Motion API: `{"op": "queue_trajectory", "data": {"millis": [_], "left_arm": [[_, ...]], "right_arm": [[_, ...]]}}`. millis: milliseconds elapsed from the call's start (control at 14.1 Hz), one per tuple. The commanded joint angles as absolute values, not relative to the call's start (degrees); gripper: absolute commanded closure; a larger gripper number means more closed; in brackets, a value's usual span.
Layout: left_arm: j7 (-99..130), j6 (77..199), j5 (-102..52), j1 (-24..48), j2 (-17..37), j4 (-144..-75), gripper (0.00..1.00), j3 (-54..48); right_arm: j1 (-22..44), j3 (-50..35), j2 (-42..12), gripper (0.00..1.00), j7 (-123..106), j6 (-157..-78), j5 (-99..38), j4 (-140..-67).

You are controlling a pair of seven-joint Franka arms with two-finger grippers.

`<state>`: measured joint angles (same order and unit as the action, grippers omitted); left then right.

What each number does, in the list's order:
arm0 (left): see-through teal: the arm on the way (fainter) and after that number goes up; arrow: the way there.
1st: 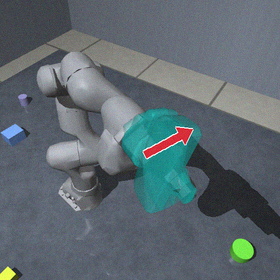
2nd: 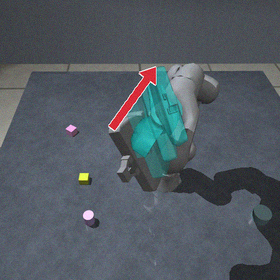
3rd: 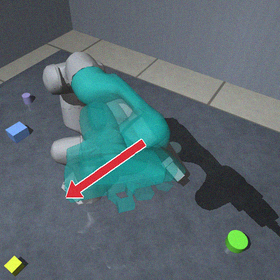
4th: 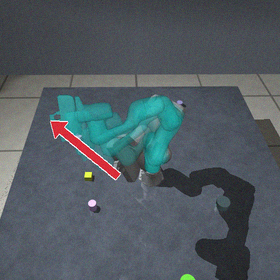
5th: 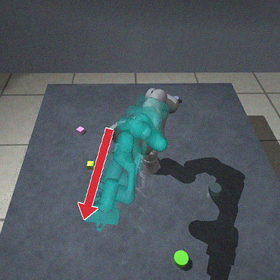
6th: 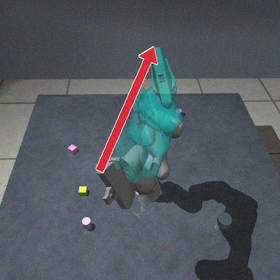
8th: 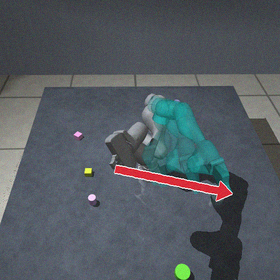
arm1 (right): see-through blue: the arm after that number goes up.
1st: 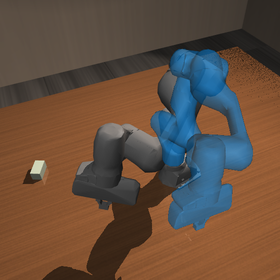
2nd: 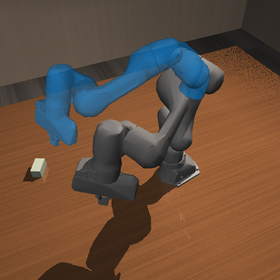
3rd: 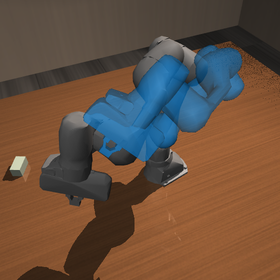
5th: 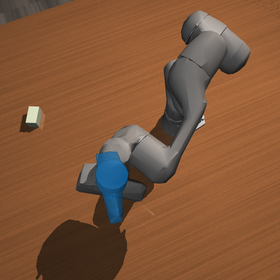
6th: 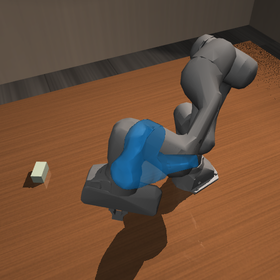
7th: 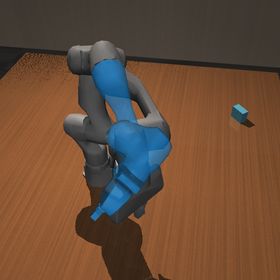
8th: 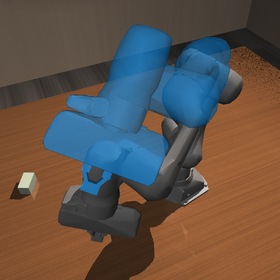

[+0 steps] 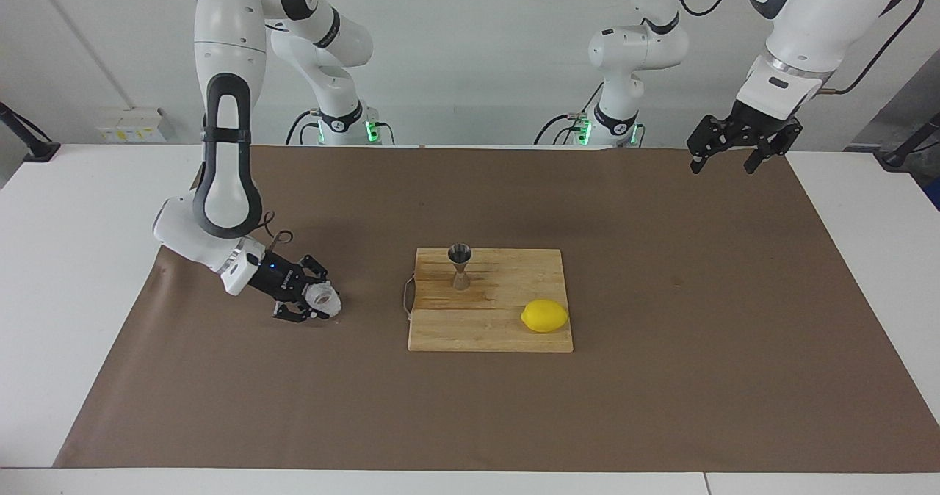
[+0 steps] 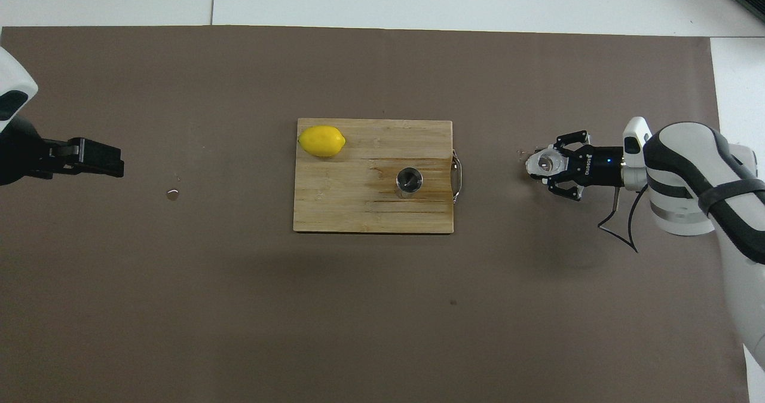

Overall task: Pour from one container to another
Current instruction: 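Lift the white cup with the right gripper over the metal cup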

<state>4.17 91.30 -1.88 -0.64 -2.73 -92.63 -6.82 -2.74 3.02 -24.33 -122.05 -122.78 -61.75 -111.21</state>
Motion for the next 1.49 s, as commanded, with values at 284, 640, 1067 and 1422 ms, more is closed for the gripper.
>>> {"op": "queue_trajectory", "data": {"millis": [284,640,1067,1422], "left_arm": [[4.7,91.7,-2.5,-1.3,-4.6,-94.7,0.00,-6.8],[4.7,91.7,-2.5,-1.2,-4.6,-94.7,0.00,-6.8],[4.7,91.7,-2.5,-1.2,-4.6,-94.7,0.00,-6.8],[4.7,91.7,-2.5,-1.2,-4.6,-94.7,0.00,-6.8]], "right_arm": [[6.9,2.8,-14.9,0.63,-90.8,-123.3,-43.1,-108.7],[13.9,2.8,-14.9,0.63,-78.9,-128.2,-30.9,-107.4],[20.4,2.8,-14.2,0.63,-63.4,-129.1,-13.4,-105.9],[26.7,2.8,-13.0,0.63,-51.3,-128.7,-0.3,-105.6]]}}
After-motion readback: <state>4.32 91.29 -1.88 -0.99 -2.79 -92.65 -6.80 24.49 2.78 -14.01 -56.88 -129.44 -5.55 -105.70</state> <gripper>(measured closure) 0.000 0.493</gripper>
